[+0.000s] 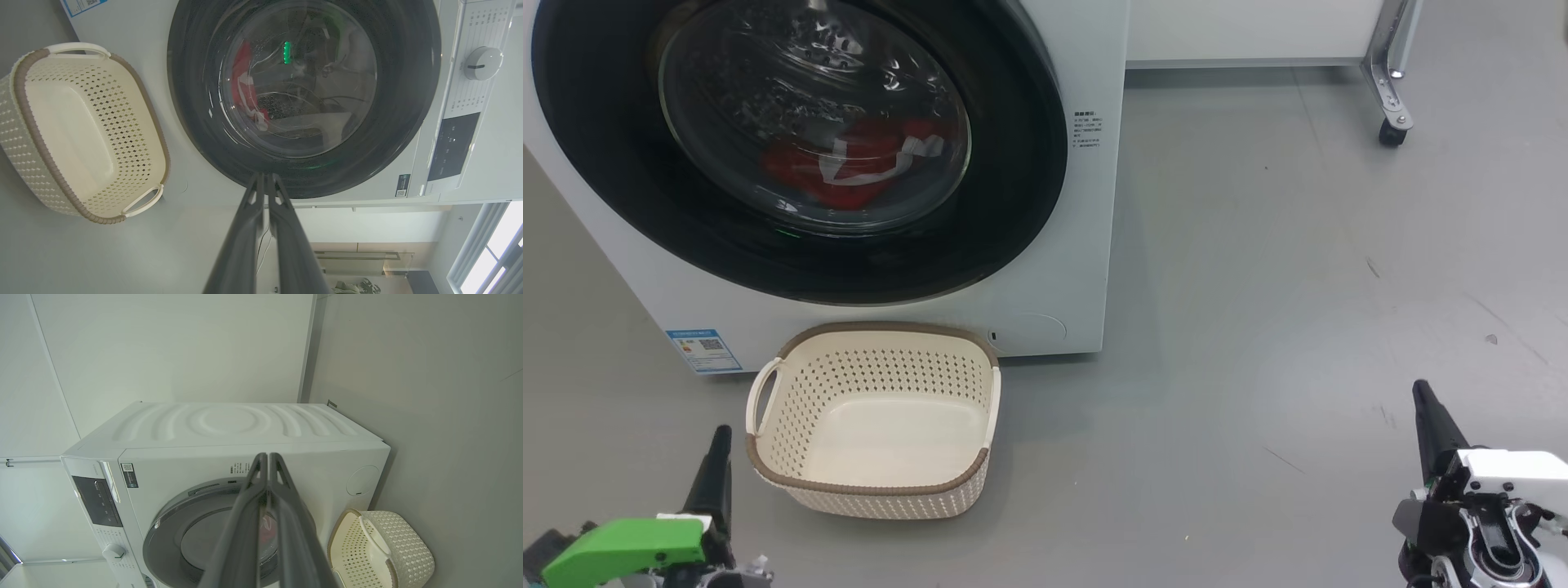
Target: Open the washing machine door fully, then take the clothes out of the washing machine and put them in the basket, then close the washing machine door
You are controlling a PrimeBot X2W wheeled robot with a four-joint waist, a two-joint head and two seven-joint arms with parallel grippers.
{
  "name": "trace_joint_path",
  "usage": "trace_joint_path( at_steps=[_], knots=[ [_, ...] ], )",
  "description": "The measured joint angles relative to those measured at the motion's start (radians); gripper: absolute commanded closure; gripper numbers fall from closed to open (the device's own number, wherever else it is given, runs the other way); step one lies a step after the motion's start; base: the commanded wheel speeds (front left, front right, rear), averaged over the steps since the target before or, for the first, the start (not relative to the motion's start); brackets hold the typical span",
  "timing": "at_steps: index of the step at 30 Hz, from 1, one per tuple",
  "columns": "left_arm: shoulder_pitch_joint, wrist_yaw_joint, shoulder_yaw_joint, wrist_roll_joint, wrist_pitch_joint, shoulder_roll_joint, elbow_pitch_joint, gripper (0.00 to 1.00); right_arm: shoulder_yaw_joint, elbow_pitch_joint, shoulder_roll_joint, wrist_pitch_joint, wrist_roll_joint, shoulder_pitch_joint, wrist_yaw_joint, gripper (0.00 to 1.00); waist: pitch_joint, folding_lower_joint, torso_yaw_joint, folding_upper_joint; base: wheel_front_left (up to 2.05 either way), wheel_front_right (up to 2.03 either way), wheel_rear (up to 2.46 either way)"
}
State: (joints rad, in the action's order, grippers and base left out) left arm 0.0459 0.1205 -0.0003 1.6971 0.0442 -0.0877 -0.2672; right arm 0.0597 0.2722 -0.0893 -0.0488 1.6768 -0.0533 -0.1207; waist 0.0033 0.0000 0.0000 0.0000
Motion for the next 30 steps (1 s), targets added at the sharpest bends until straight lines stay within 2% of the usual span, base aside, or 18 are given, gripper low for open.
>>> trace_joint_path(
  at_steps=[1, 8, 21, 30],
  knots=[
    [0.0, 0.0, 0.0, 0.0, 0.0, 0.0, 0.0, 0.0, 0.0, 0.0, 0.0, 0.0, 0.0, 0.0, 0.0, 0.0, 0.0, 0.0, 0.0, 0.0, 0.0, 0.0, 0.0],
    [-0.05, -0.001, -0.008, 0.002, -0.002, 0.033, -0.053, 0.0, -0.005, 0.05, 0.033, 0.002, 0.0, 0.056, 0.0, 0.0, 0.0, 0.0, 0.0, 0.0, 0.0, 0.0, 0.0],
    [-0.05, -0.001, -0.007, -0.001, -0.039, 0.034, -0.035, 0.0, -0.005, 0.023, 0.032, 0.042, -0.052, 0.056, 0.0, 0.0, 0.0, 0.0, -0.001, 0.0, 0.0, 0.0, 0.0],
    [-0.049, -0.001, -0.005, -0.052, -0.069, 0.034, -0.019, 0.0, 0.001, -0.008, 0.033, 0.068, -0.118, 0.056, 0.0, 0.0, -0.002, 0.0, 0.0, 0.0, 0.0, 0.0, 0.0]
  ],
)
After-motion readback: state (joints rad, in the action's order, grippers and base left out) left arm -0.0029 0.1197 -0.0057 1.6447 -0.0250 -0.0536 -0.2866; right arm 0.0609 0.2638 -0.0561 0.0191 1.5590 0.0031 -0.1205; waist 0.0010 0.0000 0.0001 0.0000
